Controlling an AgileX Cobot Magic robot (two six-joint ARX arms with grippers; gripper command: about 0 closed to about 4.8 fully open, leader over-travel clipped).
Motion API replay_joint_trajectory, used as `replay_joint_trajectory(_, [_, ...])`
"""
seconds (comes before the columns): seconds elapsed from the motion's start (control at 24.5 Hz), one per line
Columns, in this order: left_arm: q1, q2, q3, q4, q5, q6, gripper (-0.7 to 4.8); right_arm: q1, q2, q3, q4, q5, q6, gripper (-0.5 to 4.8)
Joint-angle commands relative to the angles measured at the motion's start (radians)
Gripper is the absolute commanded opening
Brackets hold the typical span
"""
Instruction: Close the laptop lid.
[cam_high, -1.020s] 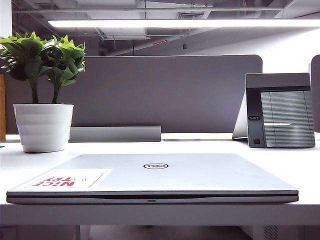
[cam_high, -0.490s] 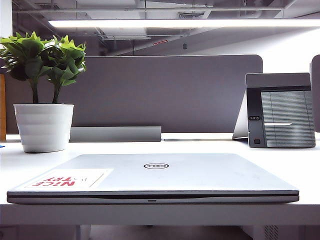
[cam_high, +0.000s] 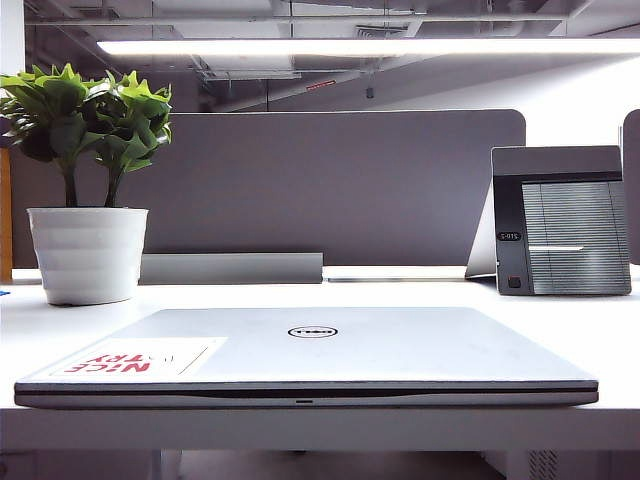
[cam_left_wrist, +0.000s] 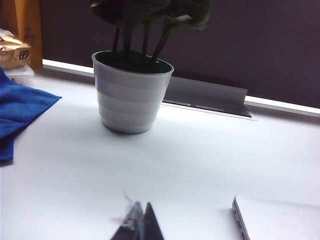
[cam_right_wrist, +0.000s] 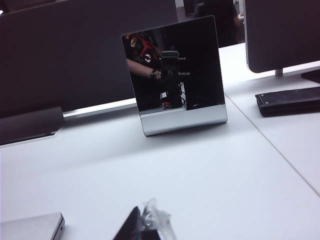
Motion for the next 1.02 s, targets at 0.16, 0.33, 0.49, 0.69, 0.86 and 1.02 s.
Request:
replay_joint_trajectory(0.16, [0.002,0.001,0.001,0.007,0.003,0.008,-0.05,0.003,-0.001,-0.002,-0.006,0.001,0.001,-0.04])
replay_joint_trajectory(0.33, [0.002,0.001,0.001,0.007,0.003,0.008,-0.05,0.003,-0.001,-0.002,-0.006,0.001,0.0,-0.05])
replay_joint_trajectory(0.49, [0.002,0.001,0.001,0.007,0.003,0.008,-0.05,0.016,-0.001,-0.002,-0.006,0.009,-0.005,-0.04])
replay_joint_trajectory(0.69, [0.002,0.001,0.001,0.007,0.003,0.008,-0.05,0.04,-0.001,-0.002,-0.006,0.008,-0.023,-0.04])
replay_joint_trajectory(0.86, [0.002,0.001,0.001,0.007,0.003,0.008,-0.05,0.039,-0.001,-0.002,-0.006,0.008,-0.023,-0.05])
replay_joint_trajectory(1.02, [0.002,0.001,0.001,0.007,0.003,0.008,-0.05,0.039,-0.001,-0.002,-0.006,0.008,-0.026,-0.05])
